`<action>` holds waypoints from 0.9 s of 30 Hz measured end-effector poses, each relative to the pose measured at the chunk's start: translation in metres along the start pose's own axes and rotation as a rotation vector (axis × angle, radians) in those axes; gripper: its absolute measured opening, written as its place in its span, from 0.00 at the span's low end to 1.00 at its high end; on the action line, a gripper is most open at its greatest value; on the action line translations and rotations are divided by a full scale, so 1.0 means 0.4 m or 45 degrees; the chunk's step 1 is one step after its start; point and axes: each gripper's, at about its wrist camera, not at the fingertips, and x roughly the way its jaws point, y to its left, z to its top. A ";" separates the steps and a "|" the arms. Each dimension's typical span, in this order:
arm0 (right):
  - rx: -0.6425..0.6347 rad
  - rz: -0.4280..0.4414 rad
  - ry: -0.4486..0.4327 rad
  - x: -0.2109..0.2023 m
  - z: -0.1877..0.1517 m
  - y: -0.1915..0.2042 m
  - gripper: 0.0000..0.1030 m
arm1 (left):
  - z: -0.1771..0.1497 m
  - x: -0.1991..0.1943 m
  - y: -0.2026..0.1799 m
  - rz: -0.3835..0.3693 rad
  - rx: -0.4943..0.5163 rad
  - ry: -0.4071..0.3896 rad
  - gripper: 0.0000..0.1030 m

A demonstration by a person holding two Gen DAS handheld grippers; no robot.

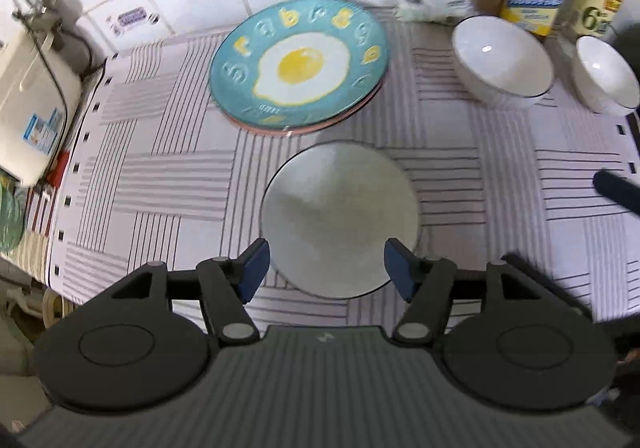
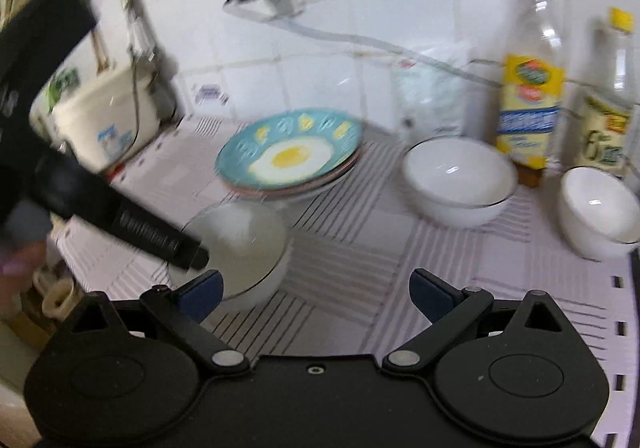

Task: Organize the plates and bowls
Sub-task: 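Reach the right tool to the white bowl near the bottles and grip its rim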

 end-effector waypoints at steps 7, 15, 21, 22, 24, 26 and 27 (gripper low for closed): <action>0.283 0.059 -0.065 -0.053 0.058 -0.123 0.97 | 0.048 -0.048 -0.034 -0.037 0.009 -0.041 0.64; 0.435 0.028 -0.106 -0.044 0.072 -0.209 0.90 | 0.102 -0.045 -0.066 -0.086 0.013 -0.077 0.66; 0.571 0.015 -0.141 -0.021 0.080 -0.262 0.84 | 0.158 -0.010 -0.110 -0.154 0.029 -0.152 0.68; 0.611 0.020 -0.149 -0.020 0.085 -0.271 0.82 | 0.168 -0.004 -0.115 -0.165 0.029 -0.168 0.68; 0.658 0.016 -0.171 -0.016 0.093 -0.282 0.82 | 0.185 0.009 -0.119 -0.183 0.002 -0.204 0.70; 0.685 -0.015 -0.182 -0.003 0.097 -0.294 0.80 | 0.203 0.032 -0.120 -0.200 -0.040 -0.222 0.71; 0.708 -0.029 -0.185 0.008 0.098 -0.304 0.79 | 0.213 0.047 -0.119 -0.218 -0.059 -0.224 0.71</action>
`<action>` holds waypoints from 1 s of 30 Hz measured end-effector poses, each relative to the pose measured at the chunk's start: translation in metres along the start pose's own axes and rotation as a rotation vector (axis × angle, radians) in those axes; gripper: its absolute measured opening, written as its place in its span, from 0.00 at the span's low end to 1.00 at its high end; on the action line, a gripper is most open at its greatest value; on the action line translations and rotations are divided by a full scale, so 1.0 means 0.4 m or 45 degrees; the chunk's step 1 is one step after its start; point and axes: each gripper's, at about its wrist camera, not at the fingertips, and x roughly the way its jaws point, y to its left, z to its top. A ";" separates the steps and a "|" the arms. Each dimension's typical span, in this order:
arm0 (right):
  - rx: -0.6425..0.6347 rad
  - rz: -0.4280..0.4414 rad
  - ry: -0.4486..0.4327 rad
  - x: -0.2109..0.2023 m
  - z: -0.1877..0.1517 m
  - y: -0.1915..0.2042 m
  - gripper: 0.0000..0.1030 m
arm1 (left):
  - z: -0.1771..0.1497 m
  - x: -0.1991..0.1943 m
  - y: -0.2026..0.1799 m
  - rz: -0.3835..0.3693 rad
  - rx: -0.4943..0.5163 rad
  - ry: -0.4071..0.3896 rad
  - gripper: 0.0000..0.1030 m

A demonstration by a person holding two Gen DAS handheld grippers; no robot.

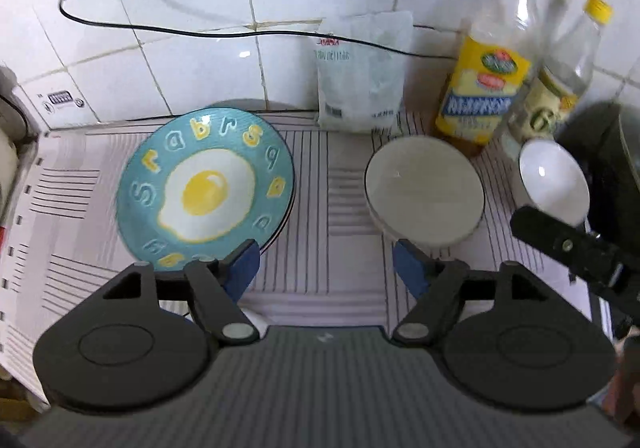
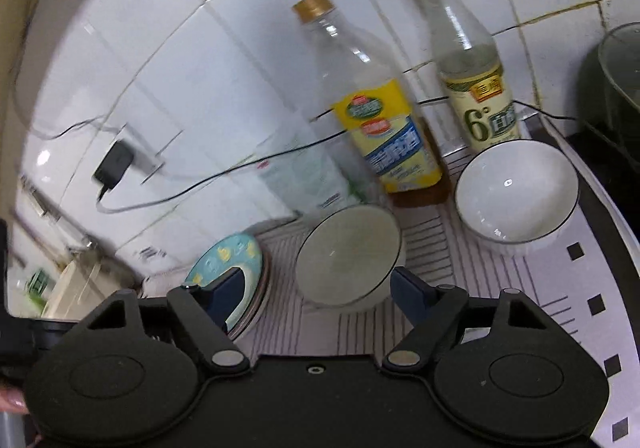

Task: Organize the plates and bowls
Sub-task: 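Reach the right tool to the white bowl near the bottles and grip its rim, then carry the white bowl with the right tool and nest it into the placed bowl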

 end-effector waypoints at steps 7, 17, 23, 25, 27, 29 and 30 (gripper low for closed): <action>0.205 -0.088 0.030 0.122 -0.011 -0.077 0.70 | 0.038 0.147 -0.006 -0.065 -0.106 0.091 0.71; 0.416 -0.183 0.017 0.226 -0.056 -0.137 0.28 | 0.070 0.275 -0.052 -0.032 -0.120 0.164 0.45; 0.406 -0.231 -0.018 0.225 -0.053 -0.132 0.18 | 0.055 0.290 -0.055 -0.117 -0.117 0.206 0.16; 0.419 -0.232 -0.012 0.230 -0.049 -0.135 0.17 | 0.051 0.295 -0.047 -0.185 -0.171 0.224 0.15; 0.425 -0.242 0.003 0.235 -0.047 -0.138 0.16 | 0.053 0.293 -0.048 -0.197 -0.168 0.227 0.15; 0.429 -0.241 0.027 0.244 -0.045 -0.141 0.16 | 0.056 0.289 -0.053 -0.199 -0.153 0.237 0.15; 0.428 -0.238 0.037 0.247 -0.044 -0.141 0.15 | 0.056 0.284 -0.057 -0.196 -0.141 0.246 0.15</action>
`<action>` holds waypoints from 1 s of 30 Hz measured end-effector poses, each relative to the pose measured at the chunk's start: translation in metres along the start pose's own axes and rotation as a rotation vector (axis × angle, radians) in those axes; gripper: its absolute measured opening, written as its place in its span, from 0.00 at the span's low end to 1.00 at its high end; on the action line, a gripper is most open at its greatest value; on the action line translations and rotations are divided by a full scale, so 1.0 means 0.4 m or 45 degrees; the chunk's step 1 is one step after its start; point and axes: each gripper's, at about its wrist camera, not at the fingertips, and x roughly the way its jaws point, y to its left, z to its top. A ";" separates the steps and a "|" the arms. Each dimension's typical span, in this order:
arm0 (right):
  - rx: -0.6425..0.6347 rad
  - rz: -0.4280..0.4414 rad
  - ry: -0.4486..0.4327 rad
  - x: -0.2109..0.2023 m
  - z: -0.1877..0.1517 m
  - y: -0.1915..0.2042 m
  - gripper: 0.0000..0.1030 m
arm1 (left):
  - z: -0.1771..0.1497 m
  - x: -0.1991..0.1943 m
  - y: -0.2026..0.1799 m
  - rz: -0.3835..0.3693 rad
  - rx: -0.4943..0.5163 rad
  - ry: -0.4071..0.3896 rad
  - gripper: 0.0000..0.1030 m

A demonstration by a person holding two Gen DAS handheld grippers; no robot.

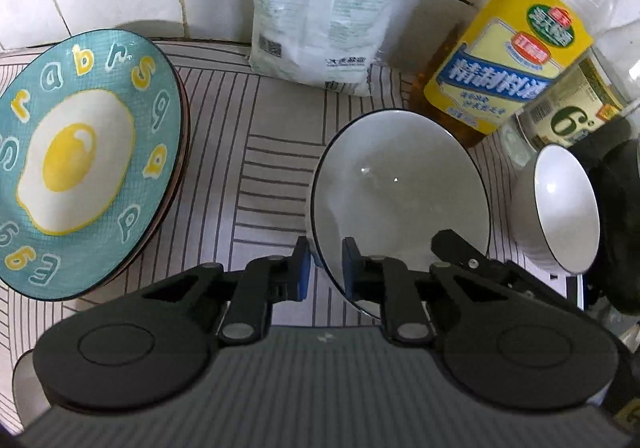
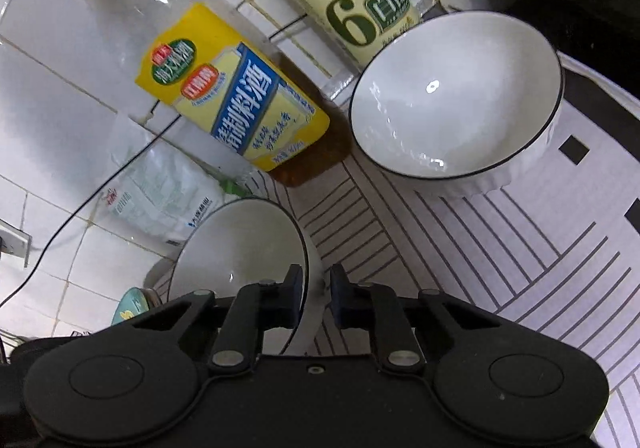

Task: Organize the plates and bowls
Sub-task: 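Carry the white bowl with the right tool and nest it into the placed bowl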

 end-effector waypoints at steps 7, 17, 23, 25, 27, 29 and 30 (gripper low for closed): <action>-0.115 -0.011 0.015 -0.016 -0.016 0.037 0.15 | -0.028 -0.044 0.004 0.038 0.013 0.048 0.15; -0.167 0.050 0.029 -0.116 -0.051 0.055 0.15 | -0.087 -0.155 -0.007 0.068 0.075 0.020 0.15; -0.235 0.061 0.035 -0.191 -0.069 0.076 0.15 | -0.134 -0.228 -0.016 0.084 0.078 -0.010 0.15; -0.263 0.062 0.038 -0.215 -0.077 0.082 0.15 | -0.148 -0.248 -0.018 0.080 0.083 -0.014 0.15; -0.281 0.062 0.036 -0.241 -0.085 0.084 0.15 | -0.165 -0.268 -0.022 0.081 0.091 -0.023 0.15; -0.291 0.066 0.035 -0.262 -0.091 0.086 0.15 | -0.181 -0.285 -0.027 0.088 0.105 -0.036 0.15; -0.296 0.066 0.037 -0.272 -0.094 0.087 0.15 | -0.186 -0.293 -0.028 0.087 0.106 -0.040 0.15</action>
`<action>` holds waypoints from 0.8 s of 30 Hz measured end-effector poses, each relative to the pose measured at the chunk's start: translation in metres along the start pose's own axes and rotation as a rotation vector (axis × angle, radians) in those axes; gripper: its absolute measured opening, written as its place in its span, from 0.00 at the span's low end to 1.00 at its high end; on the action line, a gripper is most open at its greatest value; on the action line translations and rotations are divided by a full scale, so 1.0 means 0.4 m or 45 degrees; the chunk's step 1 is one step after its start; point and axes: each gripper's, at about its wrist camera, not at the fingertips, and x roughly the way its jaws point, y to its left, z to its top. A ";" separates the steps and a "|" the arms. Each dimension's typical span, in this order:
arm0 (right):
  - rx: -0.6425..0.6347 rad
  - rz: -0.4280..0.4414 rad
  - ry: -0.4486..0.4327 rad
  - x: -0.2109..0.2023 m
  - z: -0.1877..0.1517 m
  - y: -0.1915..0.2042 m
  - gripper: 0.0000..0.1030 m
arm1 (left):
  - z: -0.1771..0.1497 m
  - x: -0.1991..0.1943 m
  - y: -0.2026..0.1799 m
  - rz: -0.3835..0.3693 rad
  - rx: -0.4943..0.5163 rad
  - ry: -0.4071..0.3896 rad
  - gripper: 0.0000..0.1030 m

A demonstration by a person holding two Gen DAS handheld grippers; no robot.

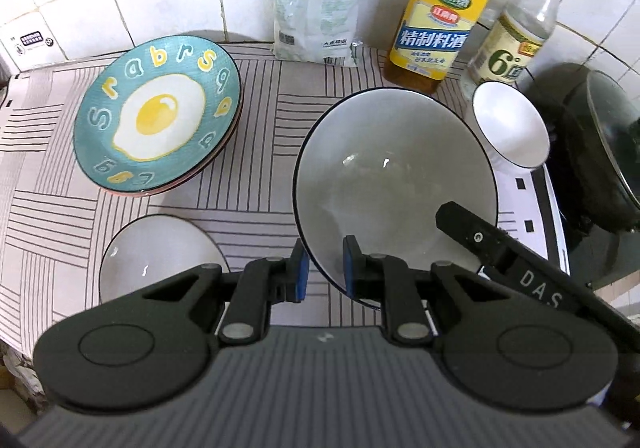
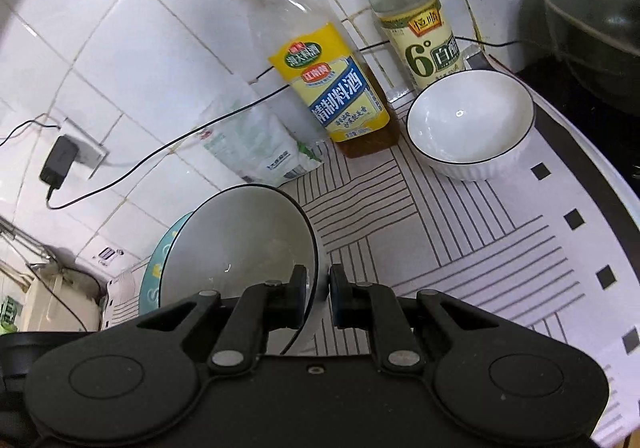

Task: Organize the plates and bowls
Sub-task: 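Carry the white bowl with the right tool and nest it into the placed bowl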

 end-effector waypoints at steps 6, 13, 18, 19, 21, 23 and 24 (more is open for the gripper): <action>-0.055 0.012 0.013 -0.053 -0.014 0.021 0.15 | -0.035 -0.053 0.011 -0.006 0.009 -0.011 0.15; -0.101 0.042 0.061 -0.088 -0.041 0.053 0.16 | -0.080 -0.102 0.045 0.021 -0.010 -0.024 0.15; -0.167 0.086 0.098 -0.091 -0.066 0.086 0.16 | -0.115 -0.113 0.099 0.037 -0.080 -0.003 0.15; -0.182 0.096 0.109 -0.087 -0.071 0.093 0.17 | -0.122 -0.114 0.113 0.044 -0.095 0.000 0.15; -0.204 0.115 0.141 -0.074 -0.083 0.107 0.17 | -0.134 -0.111 0.138 0.062 -0.122 0.010 0.15; -0.227 0.131 0.173 -0.056 -0.096 0.125 0.17 | -0.143 -0.109 0.165 0.084 -0.151 0.017 0.15; -0.239 0.140 0.189 -0.046 -0.103 0.135 0.17 | -0.146 -0.108 0.181 0.093 -0.169 0.021 0.15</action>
